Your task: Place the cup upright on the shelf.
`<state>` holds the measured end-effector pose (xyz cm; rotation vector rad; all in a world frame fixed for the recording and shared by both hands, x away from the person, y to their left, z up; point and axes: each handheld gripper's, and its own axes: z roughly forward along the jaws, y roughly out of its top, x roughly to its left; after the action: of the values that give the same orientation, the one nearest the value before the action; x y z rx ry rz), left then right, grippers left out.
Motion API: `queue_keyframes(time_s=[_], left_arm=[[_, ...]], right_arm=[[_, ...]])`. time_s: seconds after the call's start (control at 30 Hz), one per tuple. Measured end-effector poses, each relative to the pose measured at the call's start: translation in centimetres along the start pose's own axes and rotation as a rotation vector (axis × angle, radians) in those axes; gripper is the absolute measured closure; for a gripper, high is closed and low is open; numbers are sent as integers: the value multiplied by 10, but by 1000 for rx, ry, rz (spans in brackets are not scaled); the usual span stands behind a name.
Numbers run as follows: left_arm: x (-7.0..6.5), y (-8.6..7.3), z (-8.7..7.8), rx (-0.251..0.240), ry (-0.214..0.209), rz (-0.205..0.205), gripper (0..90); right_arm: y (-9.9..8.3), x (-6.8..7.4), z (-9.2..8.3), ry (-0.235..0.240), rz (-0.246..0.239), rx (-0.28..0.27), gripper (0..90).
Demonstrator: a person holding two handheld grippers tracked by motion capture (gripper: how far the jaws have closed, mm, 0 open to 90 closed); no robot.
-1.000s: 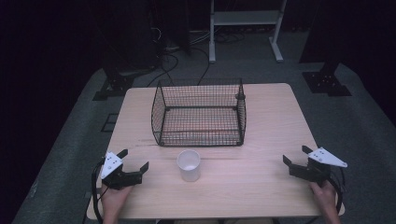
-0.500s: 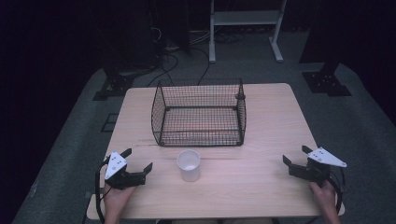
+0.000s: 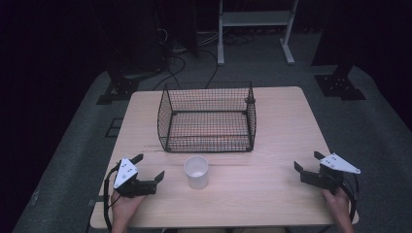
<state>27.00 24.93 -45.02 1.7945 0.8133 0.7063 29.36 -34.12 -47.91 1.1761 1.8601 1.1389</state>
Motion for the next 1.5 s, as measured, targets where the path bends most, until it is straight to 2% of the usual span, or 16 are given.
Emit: queue_keyframes(time_s=[0.73,1.5], left_arm=[[-18,14,3,-24,-102,44,21],[-35,25,7,-37,-168,95,19]], right_arm=[[0,0,0,2,-2,1,131],[0,0,0,3,-1,2,131]])
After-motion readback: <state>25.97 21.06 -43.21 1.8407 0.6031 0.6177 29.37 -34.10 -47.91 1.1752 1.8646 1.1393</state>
